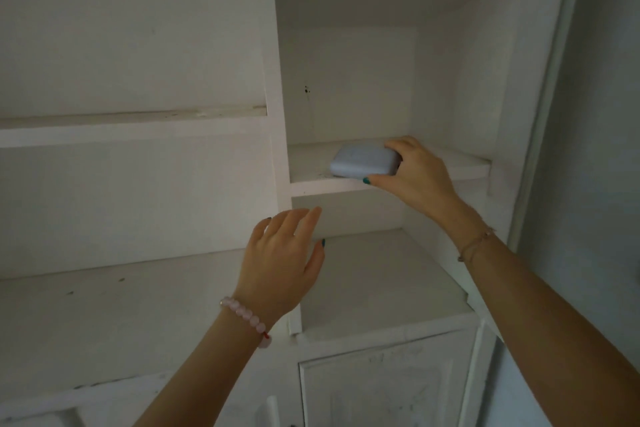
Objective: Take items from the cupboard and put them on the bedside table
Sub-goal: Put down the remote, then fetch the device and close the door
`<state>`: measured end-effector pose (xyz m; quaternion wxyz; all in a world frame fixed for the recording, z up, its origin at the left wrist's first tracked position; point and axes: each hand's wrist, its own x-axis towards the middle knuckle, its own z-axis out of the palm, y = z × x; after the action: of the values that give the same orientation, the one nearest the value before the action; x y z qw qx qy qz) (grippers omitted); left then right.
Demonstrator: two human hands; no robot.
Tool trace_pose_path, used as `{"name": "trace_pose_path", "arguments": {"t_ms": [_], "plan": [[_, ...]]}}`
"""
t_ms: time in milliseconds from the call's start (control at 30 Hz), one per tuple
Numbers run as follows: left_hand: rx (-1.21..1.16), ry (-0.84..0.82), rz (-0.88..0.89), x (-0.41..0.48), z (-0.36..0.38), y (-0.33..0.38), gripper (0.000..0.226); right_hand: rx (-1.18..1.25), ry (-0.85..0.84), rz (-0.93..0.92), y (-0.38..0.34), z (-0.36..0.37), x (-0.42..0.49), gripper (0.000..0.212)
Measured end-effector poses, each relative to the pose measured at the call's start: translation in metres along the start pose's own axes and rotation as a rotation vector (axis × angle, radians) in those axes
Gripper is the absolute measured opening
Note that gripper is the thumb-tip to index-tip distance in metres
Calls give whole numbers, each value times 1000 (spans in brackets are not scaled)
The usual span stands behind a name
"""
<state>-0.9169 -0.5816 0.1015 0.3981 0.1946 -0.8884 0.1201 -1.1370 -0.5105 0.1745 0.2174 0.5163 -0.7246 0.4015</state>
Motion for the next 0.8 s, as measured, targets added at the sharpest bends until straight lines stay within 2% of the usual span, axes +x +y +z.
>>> {"name": "trace_pose_path", "arguments": {"t_ms": [100, 167, 300, 467, 567, 800], "plan": [[-166, -28, -98, -7, 2, 14, 48, 48, 62, -5, -7, -10, -31, 65], [-357, -53, -239, -14, 3, 25, 46, 93, 91, 1, -13, -16, -53, 64], [-973, -141, -565, -23, -1, 43, 40, 172, 92, -13, -22, -19, -100, 65], [-1502, -50, -847, -39, -16, 66, 25, 182, 55, -20, -26, -16, -150, 68], [-1629, -18, -979, -54, -20, 76, 26, 179, 29, -15, -27, -15, -173, 69], [-1667, 82, -1186, -104, -25, 87, 32, 139, -95, -50, -30, 4, -222, 71]]}}
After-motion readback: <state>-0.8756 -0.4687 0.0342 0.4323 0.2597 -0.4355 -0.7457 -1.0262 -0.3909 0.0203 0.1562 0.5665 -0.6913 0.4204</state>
